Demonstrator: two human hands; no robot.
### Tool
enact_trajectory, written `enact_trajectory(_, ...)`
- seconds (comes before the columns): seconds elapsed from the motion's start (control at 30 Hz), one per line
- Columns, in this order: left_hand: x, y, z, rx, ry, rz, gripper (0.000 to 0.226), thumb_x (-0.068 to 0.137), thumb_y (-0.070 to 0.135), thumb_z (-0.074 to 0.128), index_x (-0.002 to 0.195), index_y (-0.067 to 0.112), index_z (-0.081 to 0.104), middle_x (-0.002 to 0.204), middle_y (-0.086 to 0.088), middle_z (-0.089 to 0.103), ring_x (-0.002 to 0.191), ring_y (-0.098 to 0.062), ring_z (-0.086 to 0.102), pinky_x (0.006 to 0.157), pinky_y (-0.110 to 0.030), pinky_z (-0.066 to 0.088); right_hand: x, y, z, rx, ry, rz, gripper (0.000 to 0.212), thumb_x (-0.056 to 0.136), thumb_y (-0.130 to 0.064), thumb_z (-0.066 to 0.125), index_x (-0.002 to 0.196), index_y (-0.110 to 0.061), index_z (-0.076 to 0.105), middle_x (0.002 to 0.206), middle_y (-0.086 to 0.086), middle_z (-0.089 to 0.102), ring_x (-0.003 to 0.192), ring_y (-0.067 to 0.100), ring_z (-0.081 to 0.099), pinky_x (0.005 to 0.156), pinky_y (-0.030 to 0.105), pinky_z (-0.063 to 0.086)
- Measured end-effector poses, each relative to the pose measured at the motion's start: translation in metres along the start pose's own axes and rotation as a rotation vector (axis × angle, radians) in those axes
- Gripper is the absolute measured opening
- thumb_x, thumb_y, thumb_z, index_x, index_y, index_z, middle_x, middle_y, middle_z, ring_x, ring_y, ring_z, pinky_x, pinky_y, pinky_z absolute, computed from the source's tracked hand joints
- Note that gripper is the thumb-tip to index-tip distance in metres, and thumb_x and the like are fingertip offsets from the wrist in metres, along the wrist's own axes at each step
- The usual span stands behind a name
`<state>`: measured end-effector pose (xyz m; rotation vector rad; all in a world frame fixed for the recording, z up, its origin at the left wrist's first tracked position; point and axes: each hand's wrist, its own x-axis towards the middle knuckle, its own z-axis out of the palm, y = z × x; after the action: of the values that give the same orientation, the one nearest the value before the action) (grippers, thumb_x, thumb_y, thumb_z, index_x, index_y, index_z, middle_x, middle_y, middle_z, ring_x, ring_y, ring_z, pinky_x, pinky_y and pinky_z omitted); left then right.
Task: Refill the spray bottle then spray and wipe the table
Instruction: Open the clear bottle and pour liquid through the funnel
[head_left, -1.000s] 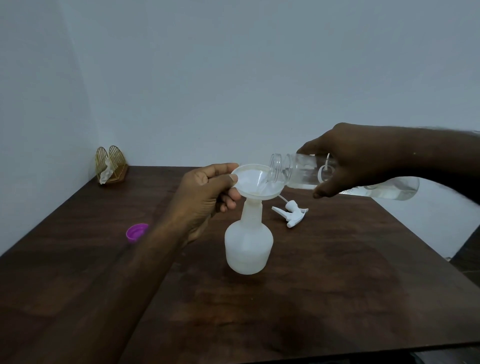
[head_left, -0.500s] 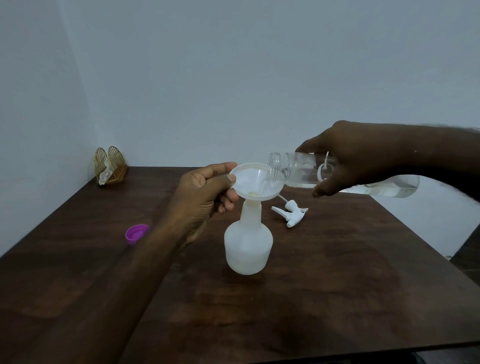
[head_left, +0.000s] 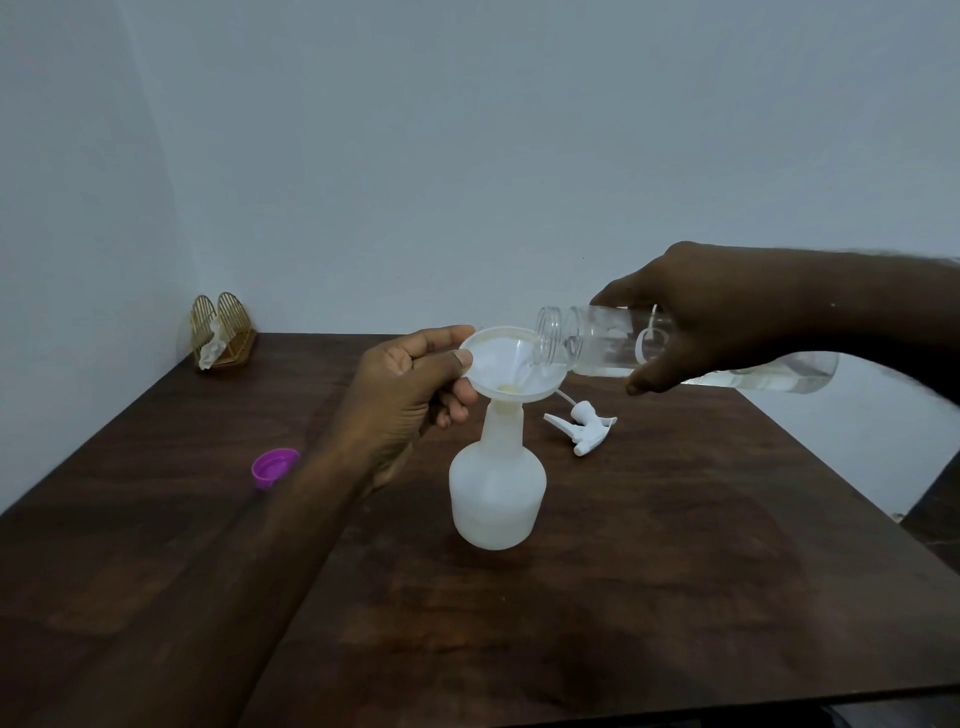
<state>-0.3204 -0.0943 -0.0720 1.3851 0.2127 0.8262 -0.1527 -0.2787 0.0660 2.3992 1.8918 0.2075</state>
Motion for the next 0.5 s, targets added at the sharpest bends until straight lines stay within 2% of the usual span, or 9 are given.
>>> enact_trajectory(0.27, -0.0018, 0.0010, 0.0004, 0.012, -0.008, 0.006, 0.028, 0.086, 0.015, 0.064, 0.114, 0.013, 0.068, 0.060, -0.007, 0.065, 0.044, -0.011, 0.055, 0.042, -0.018, 0.043, 0.0008, 0.0002, -0.0004, -0.003, 0.002, -0.003, 0.064, 0.070, -0.046, 0.080, 0.128, -0.032, 0.057, 0.085, -0.012, 0.067, 0.074, -0.002, 0.056, 0.066, 0.024, 0.045)
enact_trajectory(0.5, -0.0013, 0.0011, -0.0013, 0.003, -0.001, 0.003, 0.030, 0.081, 0.018, 0.066, 0.111, 0.014, 0.070, 0.060, -0.007, 0.064, 0.044, -0.012, 0.054, 0.042, -0.018, 0.042, 0.0018, -0.0010, 0.0000, -0.005, 0.002, -0.006, 0.064, 0.070, -0.046, 0.080, 0.128, -0.032, 0.057, 0.088, -0.011, 0.068, 0.075, -0.001, 0.056, 0.070, 0.028, 0.047)
